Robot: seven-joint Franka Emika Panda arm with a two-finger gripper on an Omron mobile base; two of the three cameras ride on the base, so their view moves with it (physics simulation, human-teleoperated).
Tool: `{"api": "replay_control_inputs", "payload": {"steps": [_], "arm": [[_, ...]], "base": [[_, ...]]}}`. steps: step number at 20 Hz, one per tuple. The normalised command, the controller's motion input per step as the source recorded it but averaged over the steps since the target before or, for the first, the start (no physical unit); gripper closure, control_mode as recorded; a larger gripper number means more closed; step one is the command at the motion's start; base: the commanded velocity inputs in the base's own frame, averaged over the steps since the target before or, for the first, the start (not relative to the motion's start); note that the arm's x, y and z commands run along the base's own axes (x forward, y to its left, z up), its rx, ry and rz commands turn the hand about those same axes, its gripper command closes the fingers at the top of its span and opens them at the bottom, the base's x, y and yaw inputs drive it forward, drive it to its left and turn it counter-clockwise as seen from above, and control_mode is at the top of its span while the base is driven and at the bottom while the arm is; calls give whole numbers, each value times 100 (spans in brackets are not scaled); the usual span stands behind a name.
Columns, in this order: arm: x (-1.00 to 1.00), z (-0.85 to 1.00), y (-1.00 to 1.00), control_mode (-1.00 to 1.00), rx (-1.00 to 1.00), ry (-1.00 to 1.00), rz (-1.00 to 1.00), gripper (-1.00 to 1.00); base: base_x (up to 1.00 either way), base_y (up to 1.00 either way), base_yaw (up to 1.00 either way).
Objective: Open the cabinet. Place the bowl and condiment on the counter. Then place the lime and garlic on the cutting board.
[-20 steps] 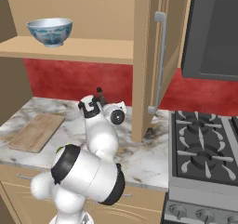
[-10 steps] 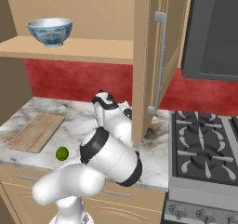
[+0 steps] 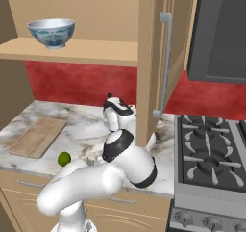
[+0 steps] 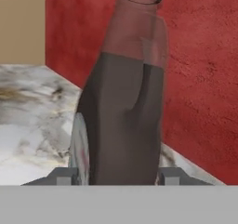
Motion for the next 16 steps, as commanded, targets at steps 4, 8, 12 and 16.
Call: {"api": "replay_control_inputs", "payload": {"steps": [4,8,12,16], "arm": [[35,-19,0,-100,0,-1,0,100],[-3,-8,14,-100,0,-5,0,-100],[-20,0,7,-100,0,-4,0,-100],[-22,11,-1,-100,0,-1,0,-100]], "base": [[0,0,0],[0,0,0],[0,0,0],[0,0,0]]}}
